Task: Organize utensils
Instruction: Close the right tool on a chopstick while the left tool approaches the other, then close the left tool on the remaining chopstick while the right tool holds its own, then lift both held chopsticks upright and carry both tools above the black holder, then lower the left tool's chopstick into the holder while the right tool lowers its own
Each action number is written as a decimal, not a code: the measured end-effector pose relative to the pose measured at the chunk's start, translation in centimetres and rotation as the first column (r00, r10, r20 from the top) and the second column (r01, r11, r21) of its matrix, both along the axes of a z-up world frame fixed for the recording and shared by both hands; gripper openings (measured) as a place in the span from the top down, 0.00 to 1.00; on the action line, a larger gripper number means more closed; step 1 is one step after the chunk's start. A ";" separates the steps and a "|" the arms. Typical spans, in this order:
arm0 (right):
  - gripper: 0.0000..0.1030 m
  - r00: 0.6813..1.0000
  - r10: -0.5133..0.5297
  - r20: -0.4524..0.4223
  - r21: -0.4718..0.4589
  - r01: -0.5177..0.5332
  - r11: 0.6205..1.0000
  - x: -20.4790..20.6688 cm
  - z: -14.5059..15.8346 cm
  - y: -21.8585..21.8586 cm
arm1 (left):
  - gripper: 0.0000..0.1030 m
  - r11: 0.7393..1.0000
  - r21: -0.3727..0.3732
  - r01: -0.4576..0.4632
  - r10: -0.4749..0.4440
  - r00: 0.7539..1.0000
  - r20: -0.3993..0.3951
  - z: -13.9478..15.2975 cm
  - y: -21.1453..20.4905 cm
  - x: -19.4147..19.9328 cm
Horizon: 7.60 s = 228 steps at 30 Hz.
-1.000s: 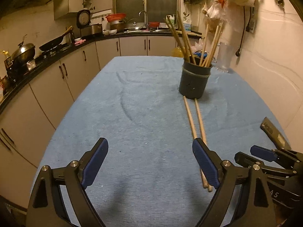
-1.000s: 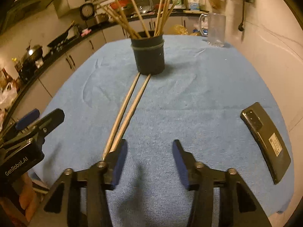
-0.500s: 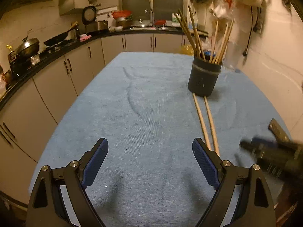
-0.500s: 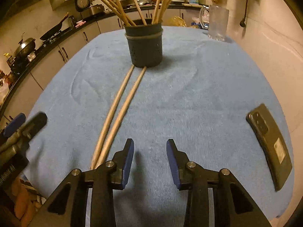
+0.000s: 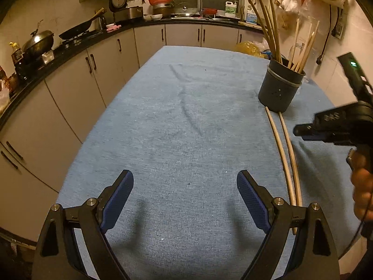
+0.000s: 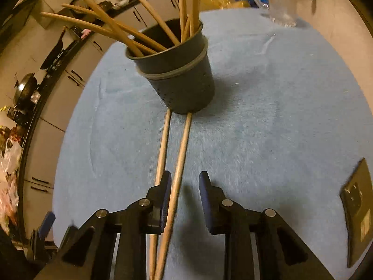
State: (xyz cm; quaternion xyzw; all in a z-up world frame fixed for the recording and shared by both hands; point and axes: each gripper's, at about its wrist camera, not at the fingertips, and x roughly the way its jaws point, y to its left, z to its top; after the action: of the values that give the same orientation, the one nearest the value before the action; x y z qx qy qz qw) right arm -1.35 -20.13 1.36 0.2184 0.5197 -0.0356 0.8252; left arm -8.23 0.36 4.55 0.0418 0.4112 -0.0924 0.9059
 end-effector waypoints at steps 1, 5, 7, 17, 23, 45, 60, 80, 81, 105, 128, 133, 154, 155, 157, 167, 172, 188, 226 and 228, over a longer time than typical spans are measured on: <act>0.75 1.000 -0.001 -0.005 -0.003 0.001 1.000 0.4 -0.1 0.0 | 0.15 1.000 -0.002 0.003 -0.003 1.000 0.001 0.0 0.1 -0.1; 0.75 1.000 0.007 -0.025 -0.033 -0.008 0.999 2.0 -0.8 0.6 | 0.28 1.000 -0.015 0.015 -0.015 1.000 -0.011 0.0 0.2 0.2; 0.77 0.999 0.019 -0.047 -0.050 -0.021 0.999 2.6 -1.3 1.0 | 0.28 1.000 -0.026 0.015 -0.015 1.000 -0.019 0.1 0.3 0.5; 0.93 1.000 0.015 -0.027 -0.060 -0.017 0.998 0.0 -0.5 -0.3 | 0.28 0.985 -0.120 0.127 -0.143 0.980 -0.138 0.2 -1.7 3.0; 0.93 0.999 -0.025 0.038 -0.031 0.026 0.999 -3.5 0.4 -2.7 | 0.31 0.977 -0.133 0.169 -0.192 0.962 -0.195 0.2 -5.8 5.3; 0.92 0.990 -0.052 0.134 0.028 0.049 0.998 -7.4 1.6 -5.4 | 0.94 0.974 -0.001 0.228 -0.217 0.925 -0.311 -2.8 -16.5 10.2; 0.93 0.964 -0.005 0.266 0.001 0.005 1.000 -8.5 4.5 -3.0 | 0.94 0.963 -0.149 0.226 -0.236 0.970 -0.055 4.9 -9.2 3.6; 0.72 1.000 -0.024 0.016 0.007 0.023 1.000 -5.9 0.5 -4.5 | 0.94 0.952 -0.181 0.246 -0.243 0.969 0.035 6.8 -7.4 2.8; 0.71 1.000 -0.023 0.001 -0.011 0.023 1.000 -5.8 0.3 -4.3 | 0.94 0.952 -0.181 0.248 -0.245 0.969 0.035 6.8 -7.4 2.8; 0.93 0.962 -0.002 0.274 -0.029 0.010 1.000 -7.0 5.7 -2.9 | 0.94 0.946 -0.185 0.265 -0.247 0.962 0.115 9.6 -7.1 1.6; 0.93 0.866 -0.042 0.499 -0.045 0.074 0.996 -9.6 11.6 -3.3 | 0.94 0.946 -0.166 0.279 -0.247 0.950 0.192 13.0 -8.1 1.6; 0.93 0.845 -0.050 0.533 -0.049 0.090 0.995 -9.5 12.8 -3.3 | 0.94 0.943 -0.168 0.286 -0.250 0.946 0.208 13.8 -8.4 1.6; 0.93 0.723 -0.116 0.681 -0.085 0.236 0.968 -5.6 18.4 -4.3 | 0.94 0.927 -0.182 0.329 -0.262 0.912 0.315 20.7 -10.5 3.2; 0.93 0.720 -0.122 0.683 -0.081 0.240 0.967 -5.1 18.5 -4.5 | 0.94 0.925 -0.183 0.332 -0.263 0.910 0.320 21.1 -10.6 3.5; 0.93 0.718 -0.126 0.685 -0.077 0.243 0.967 -4.3 18.7 -4.7 | 0.94 0.923 -0.186 0.337 -0.264 0.907 0.329 21.7 -11.1 4.1; 0.93 0.690 -0.115 0.715 -0.116 0.279 0.953 0.6 19.2 -4.9 | 0.94 0.922 -0.206 0.327 -0.246 0.907 0.342 22.2 -13.5 9.0; 0.93 0.678 -0.088 0.730 -0.157 0.291 0.944 3.2 19.0 -4.3 | 0.94 0.918 -0.233 0.320 -0.241 0.920 0.310 20.6 -14.2 11.8; 0.93 0.737 -0.014 0.676 -0.207 0.207 0.956 2.0 14.2 -4.2 | 0.94 0.921 -0.204 0.331 -0.280 0.929 0.242 14.7 -13.5 11.4; 0.88 0.803 -0.040 0.594 -0.178 0.180 0.967 -1.1 12.2 -5.3 | 0.72 0.967 -0.109 0.232 -0.205 0.954 0.217 11.9 -13.7 11.8; 0.87 0.804 -0.048 0.593 -0.173 0.186 0.967 -1.4 12.2 -5.5 | 0.69 0.970 -0.100 0.222 -0.197 0.956 0.217 11.8 -13.6 11.8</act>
State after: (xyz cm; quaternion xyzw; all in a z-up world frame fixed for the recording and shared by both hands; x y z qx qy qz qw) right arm -2.73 -25.62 13.58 0.1569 0.2193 -0.0758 0.9600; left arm 3.54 -13.25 16.31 0.0385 0.3023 -0.2086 0.9293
